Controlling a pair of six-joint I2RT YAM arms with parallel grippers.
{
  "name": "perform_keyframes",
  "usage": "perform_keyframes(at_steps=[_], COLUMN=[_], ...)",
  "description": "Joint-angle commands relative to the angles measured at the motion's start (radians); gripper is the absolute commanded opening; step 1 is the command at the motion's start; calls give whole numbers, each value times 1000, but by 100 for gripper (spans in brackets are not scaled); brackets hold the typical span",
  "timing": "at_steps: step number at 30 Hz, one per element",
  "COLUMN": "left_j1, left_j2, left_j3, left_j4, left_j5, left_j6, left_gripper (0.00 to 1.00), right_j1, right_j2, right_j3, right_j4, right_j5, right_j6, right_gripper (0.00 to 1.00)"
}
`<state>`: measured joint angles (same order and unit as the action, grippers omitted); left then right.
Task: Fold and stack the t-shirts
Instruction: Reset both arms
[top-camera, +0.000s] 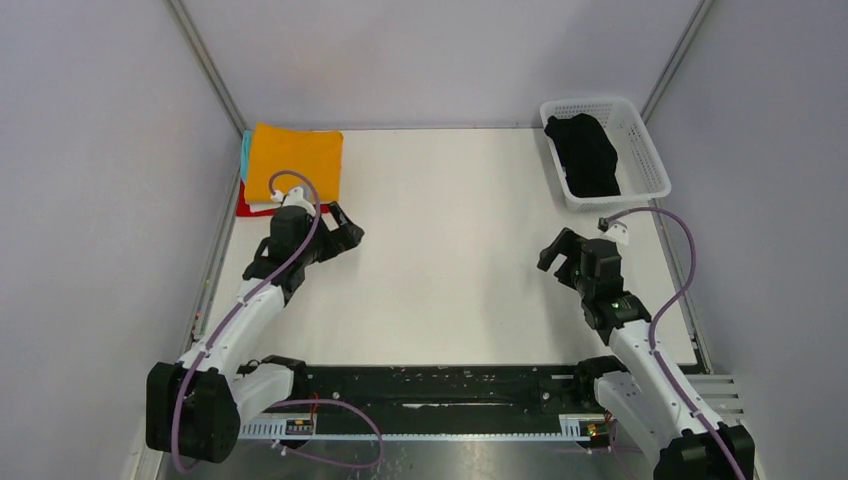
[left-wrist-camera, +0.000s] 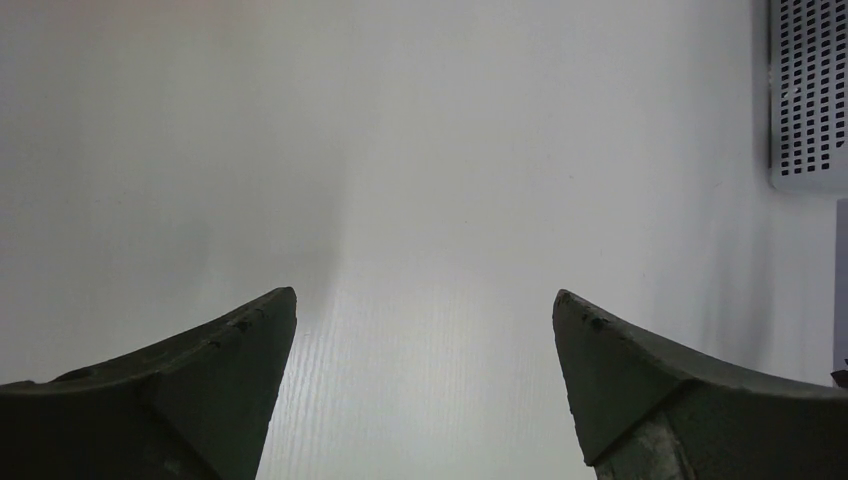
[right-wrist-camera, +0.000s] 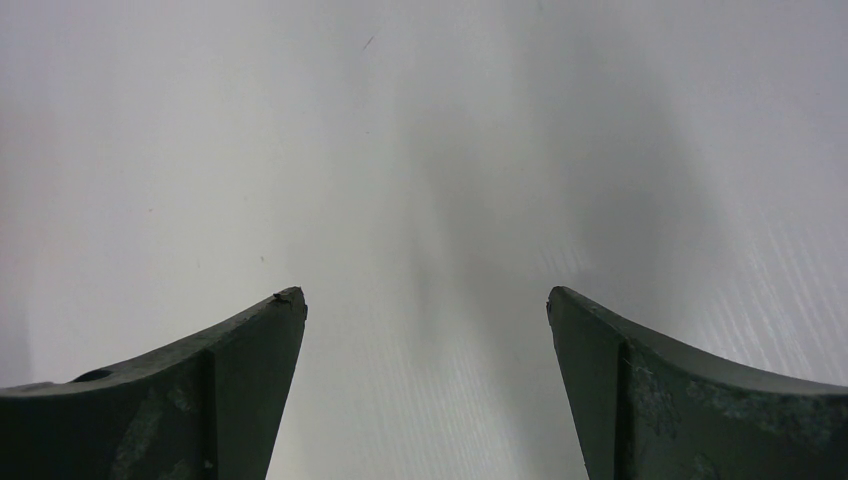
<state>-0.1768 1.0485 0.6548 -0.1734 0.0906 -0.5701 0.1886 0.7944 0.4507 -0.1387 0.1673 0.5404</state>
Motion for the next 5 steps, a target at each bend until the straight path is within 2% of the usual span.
perform_keyframes(at_steps=[1,5], left_j1=[-4,-6], left_j2=[-36,-48], left_j3=[-2,-4], left_j4=[149,158], left_j5=[34,40], left_j6=[-39,-40], left_gripper=[99,99], right_j1=[-3,-2], right_j2=[-81,-129], right_j3=[-42,-38], right_j4=[50,17], right_j5=[78,113], right_j6=[-50,-64], right_gripper=[99,100])
